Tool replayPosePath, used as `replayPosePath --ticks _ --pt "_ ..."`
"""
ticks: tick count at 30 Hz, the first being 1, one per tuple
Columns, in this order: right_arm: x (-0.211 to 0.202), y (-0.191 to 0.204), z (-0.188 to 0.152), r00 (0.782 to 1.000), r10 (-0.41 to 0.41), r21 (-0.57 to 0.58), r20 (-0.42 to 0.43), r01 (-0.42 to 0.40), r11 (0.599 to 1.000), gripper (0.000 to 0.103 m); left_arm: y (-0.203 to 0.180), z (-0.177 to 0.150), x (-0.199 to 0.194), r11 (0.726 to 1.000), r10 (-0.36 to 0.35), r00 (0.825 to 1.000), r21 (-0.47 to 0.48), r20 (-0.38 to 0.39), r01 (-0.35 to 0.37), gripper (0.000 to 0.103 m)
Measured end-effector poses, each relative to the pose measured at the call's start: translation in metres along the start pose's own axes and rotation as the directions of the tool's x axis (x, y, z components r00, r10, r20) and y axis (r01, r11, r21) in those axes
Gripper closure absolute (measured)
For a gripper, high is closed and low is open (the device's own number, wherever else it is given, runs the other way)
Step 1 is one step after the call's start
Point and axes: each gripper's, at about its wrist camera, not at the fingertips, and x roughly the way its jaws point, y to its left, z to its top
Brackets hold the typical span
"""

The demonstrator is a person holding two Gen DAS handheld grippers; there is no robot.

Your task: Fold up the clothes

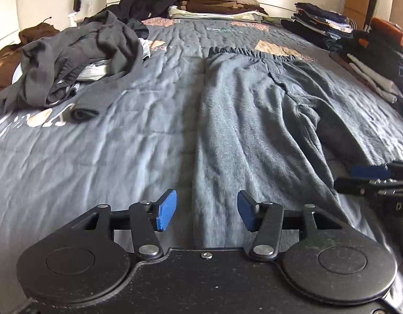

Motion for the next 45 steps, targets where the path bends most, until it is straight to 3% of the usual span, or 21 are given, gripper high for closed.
replayPosePath --ticks 6,8,9,10,12,14,16,21,23,25,29,37,45 --pt "0.027 -0.006 -0.004 0.999 -0.015 -0.015 -0.029 0.015 1.000 0.054 -0.007 -0.006 0.032 1.000 0.011 0.999 0.017 -0.050 -0.010 0.052" --pt "0.035 -0.007 -0.008 0.999 -0.020 -0.026 -0.046 0.019 0.999 0.055 -0.004 -0.007 0.033 1.000 -0.012 0.998 0.011 -0.055 0.013 0.062" --pt "0.037 -0.008 -0.009 0.999 -0.022 -0.017 -0.048 0.021 1.000 0.059 -0.002 -0.008 0.034 1.000 -0.024 0.998 0.007 -0.057 0.024 0.078" --pt "0.038 -0.010 -0.010 0.998 -0.023 -0.009 -0.050 0.023 1.000 0.062 0.001 -0.006 0.032 0.999 -0.036 0.998 -0.007 -0.059 0.036 0.085" --pt "0.039 -0.012 -0.011 0.998 -0.014 0.014 -0.056 0.015 1.000 0.081 0.006 -0.004 0.029 0.999 -0.041 0.997 -0.023 -0.063 0.039 0.089" --pt "0.037 -0.016 -0.010 0.998 -0.004 0.059 -0.065 0.008 0.998 0.082 0.011 -0.003 0.026 1.000 -0.014 0.998 -0.023 -0.062 0.012 0.090" --pt "0.032 -0.019 -0.008 0.997 0.012 0.083 -0.076 -0.006 0.996 0.081 0.015 -0.003 0.025 0.999 -0.018 0.998 -0.035 -0.064 0.016 0.089" --pt "0.011 -0.031 0.001 0.996 0.061 0.126 -0.072 -0.052 0.991 0.067 0.012 0.001 -0.002 0.999 -0.042 0.999 -0.019 0.014 0.042 0.088" --pt "-0.007 -0.035 0.006 0.998 0.057 0.109 -0.032 -0.054 0.993 0.061 0.008 0.002 -0.013 0.995 -0.096 0.995 -0.037 0.034 0.097 0.080" --pt "-0.027 -0.043 0.008 0.998 0.054 0.097 -0.007 -0.053 0.994 0.057 -0.004 -0.001 -0.023 0.988 -0.152 0.987 -0.026 0.045 0.153 0.064" --pt "-0.062 -0.061 -0.002 1.000 0.016 0.088 0.000 -0.016 0.996 0.050 -0.038 -0.015 -0.040 0.972 -0.235 0.969 0.014 0.070 0.235 0.064" --pt "-0.123 -0.087 -0.044 0.999 -0.042 0.060 -0.005 0.042 0.997 0.049 -0.115 -0.059 -0.063 0.919 -0.376 0.926 0.120 -0.005 0.374 0.063" --pt "-0.181 -0.108 -0.095 0.994 -0.107 0.135 -0.013 0.108 0.985 0.048 -0.189 -0.122 -0.081 0.863 -0.488 0.868 0.096 -0.092 0.495 0.057"
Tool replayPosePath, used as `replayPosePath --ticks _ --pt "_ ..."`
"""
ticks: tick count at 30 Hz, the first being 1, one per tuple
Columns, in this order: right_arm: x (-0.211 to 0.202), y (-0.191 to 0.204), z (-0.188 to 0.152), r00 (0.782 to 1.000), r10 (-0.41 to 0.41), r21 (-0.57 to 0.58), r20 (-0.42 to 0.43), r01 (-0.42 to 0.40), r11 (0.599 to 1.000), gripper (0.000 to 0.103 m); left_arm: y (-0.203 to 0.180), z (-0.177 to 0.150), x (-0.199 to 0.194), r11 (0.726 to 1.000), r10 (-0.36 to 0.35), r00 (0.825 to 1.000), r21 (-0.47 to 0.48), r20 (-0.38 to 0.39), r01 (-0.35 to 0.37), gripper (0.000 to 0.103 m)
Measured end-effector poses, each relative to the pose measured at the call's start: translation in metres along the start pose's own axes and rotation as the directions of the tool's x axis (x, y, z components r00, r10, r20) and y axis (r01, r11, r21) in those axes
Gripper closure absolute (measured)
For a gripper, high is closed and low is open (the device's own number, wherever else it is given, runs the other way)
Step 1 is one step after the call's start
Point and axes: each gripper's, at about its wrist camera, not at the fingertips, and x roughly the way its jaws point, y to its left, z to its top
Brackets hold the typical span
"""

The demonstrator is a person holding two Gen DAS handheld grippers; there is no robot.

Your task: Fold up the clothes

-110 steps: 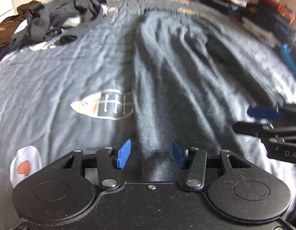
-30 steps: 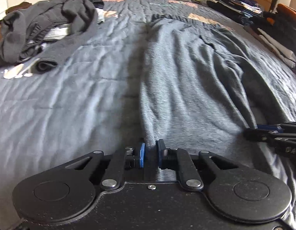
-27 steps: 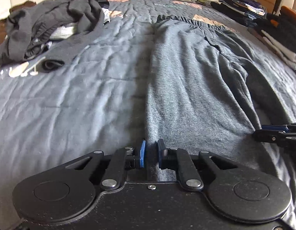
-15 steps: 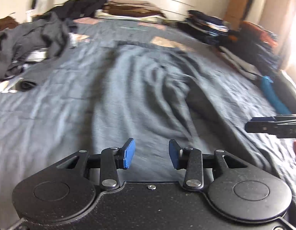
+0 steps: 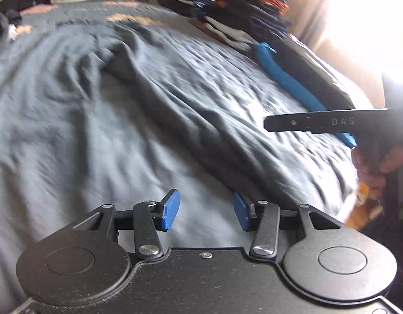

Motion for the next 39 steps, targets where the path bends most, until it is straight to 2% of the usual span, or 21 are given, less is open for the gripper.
replayPosePath --ticks 5,9,12,17,19,21,23,29,32,35,37,38,39 --pt "-0.033 -0.015 -0.035 0.999 -0.025 0.005 -0.021 0.025 1.000 0.045 -0.037 -0.031 0.017 0.998 -0.036 0.999 -0.051 -0.032 0.034 0.057" --pt "-0.045 -0.023 -0.060 0.999 -0.018 0.028 -0.046 0.019 0.999 0.041 -0.058 -0.045 0.030 0.998 -0.002 1.000 -0.063 -0.025 0.001 0.059" --pt "-0.044 -0.025 -0.074 0.998 -0.026 0.025 -0.065 0.028 0.999 0.040 -0.062 -0.051 0.034 0.992 0.021 0.999 -0.125 -0.028 -0.024 0.087" --pt "-0.033 -0.023 -0.089 0.994 0.006 0.028 -0.109 -0.003 1.000 0.041 -0.066 -0.058 0.027 0.980 0.045 0.999 -0.191 -0.025 -0.049 0.091" --pt "-0.030 -0.020 -0.093 0.994 0.025 0.016 -0.103 -0.023 1.000 0.050 -0.068 -0.060 0.023 0.976 0.043 0.999 -0.214 -0.023 -0.047 0.092" --pt "-0.030 -0.018 -0.096 0.991 0.057 0.021 -0.119 -0.055 0.998 0.094 -0.071 -0.061 0.019 0.972 0.035 0.999 -0.233 -0.022 -0.039 0.092" --pt "-0.034 -0.018 -0.097 0.991 0.060 0.037 -0.120 -0.056 0.998 0.095 -0.075 -0.061 0.013 0.967 0.024 1.000 -0.253 -0.016 -0.027 0.093" --pt "-0.071 -0.027 -0.088 0.994 0.074 0.037 -0.086 -0.071 0.997 0.098 -0.063 -0.066 -0.017 0.928 -0.018 0.999 -0.371 0.029 0.028 0.093" --pt "-0.084 -0.032 -0.088 0.995 0.063 0.021 -0.078 -0.061 0.998 0.098 -0.063 -0.079 -0.006 0.933 0.047 0.998 -0.354 -0.046 -0.060 0.093" --pt "-0.082 -0.034 -0.093 0.994 0.039 -0.006 -0.104 -0.040 0.999 0.098 -0.069 -0.095 0.012 0.941 0.124 0.981 -0.295 -0.152 -0.164 0.091" --pt "-0.076 -0.033 -0.101 0.991 0.054 0.003 -0.122 -0.054 0.999 0.097 -0.077 -0.103 0.014 0.952 0.141 0.974 -0.247 -0.178 -0.183 0.082" --pt "-0.074 -0.031 -0.105 0.990 0.063 0.007 -0.127 -0.063 0.998 0.094 -0.081 -0.105 0.012 0.955 0.156 0.974 -0.227 -0.165 -0.191 0.078" --pt "-0.072 -0.029 -0.108 0.989 0.064 0.002 -0.131 -0.064 0.998 0.093 -0.084 -0.106 0.009 0.958 0.170 0.974 -0.207 -0.148 -0.199 0.066"
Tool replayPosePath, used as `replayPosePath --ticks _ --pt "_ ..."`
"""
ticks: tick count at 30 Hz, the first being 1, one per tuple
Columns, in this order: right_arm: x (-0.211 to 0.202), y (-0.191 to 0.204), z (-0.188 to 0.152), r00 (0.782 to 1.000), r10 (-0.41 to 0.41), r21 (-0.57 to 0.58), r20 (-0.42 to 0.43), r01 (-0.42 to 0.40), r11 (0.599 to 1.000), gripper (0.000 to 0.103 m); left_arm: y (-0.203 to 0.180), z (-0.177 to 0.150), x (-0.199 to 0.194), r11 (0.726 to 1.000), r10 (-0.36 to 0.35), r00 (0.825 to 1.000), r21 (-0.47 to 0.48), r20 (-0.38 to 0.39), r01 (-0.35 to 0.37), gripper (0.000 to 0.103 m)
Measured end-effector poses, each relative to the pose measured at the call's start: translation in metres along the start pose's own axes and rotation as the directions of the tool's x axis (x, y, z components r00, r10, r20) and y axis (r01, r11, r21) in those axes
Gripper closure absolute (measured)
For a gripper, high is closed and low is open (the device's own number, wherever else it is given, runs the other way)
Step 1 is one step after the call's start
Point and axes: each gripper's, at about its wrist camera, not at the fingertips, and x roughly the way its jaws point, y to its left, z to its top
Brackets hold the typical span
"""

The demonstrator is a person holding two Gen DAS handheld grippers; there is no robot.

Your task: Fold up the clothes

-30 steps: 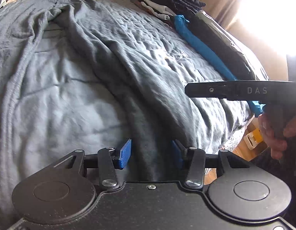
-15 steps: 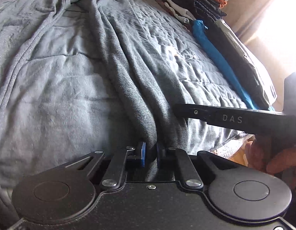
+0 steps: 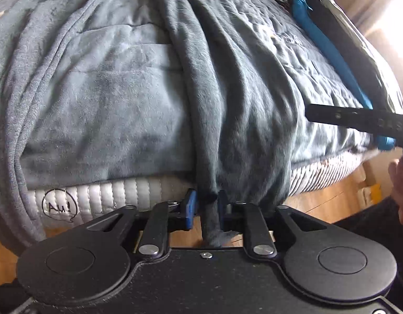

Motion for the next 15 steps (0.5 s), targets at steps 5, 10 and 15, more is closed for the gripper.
replayPosePath --ticks 5,10,15 --pt "0.008 0.010 -0.009 1.000 -0.008 -0.042 0.006 0.008 0.999 0.076 -0.001 0.010 -0.015 1.000 0.020 0.992 0.014 0.126 -0.022 0.044" --pt "0.013 0.015 -0.009 0.999 -0.028 -0.084 0.037 0.031 0.996 0.052 0.001 0.024 -0.008 1.000 0.023 0.985 -0.008 0.172 -0.022 0.044" --pt "0.025 0.015 -0.007 0.998 -0.020 -0.094 0.057 0.025 0.995 0.049 -0.008 0.025 0.006 0.998 0.048 0.983 0.039 0.178 -0.055 0.044"
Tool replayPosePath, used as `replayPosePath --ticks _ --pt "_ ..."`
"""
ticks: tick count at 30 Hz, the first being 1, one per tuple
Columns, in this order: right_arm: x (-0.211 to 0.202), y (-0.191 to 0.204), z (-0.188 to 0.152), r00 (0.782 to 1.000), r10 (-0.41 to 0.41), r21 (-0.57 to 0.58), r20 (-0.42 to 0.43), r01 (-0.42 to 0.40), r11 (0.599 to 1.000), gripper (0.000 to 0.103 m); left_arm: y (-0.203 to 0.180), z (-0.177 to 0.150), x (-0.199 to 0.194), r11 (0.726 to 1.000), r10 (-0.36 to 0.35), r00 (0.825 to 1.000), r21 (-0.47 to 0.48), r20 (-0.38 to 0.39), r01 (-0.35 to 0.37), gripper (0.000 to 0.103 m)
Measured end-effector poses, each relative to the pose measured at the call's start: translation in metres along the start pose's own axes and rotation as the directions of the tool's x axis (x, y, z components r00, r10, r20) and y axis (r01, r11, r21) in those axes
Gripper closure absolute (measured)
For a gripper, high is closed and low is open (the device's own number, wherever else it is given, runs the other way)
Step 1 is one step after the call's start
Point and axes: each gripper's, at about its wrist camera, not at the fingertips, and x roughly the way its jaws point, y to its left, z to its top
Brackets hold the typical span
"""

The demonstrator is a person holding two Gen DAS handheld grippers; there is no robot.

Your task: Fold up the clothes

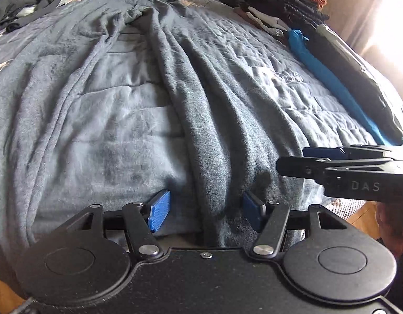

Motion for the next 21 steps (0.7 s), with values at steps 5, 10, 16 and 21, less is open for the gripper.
replayPosePath --ticks 5,10,16,21 --pt "0.014 0.003 -0.005 1.000 0.007 -0.020 -0.002 -0.007 1.000 0.049 0.004 -0.005 -0.004 1.000 -0.015 1.000 -0.003 -0.008 0.015 0.083" --pt "0.014 -0.001 -0.007 0.999 0.048 0.021 -0.005 -0.047 0.999 0.086 0.000 -0.001 -0.011 0.998 -0.065 0.998 -0.004 -0.010 0.065 0.093" --pt "-0.009 -0.011 -0.003 0.995 0.084 0.096 0.050 -0.088 0.991 0.094 0.010 0.014 -0.042 0.980 -0.164 0.985 -0.104 0.056 0.169 0.094" --pt "-0.027 -0.019 0.001 0.993 0.093 0.079 0.068 -0.098 0.992 0.094 -0.002 -0.003 -0.018 0.998 -0.063 0.995 -0.031 -0.073 0.061 0.094"
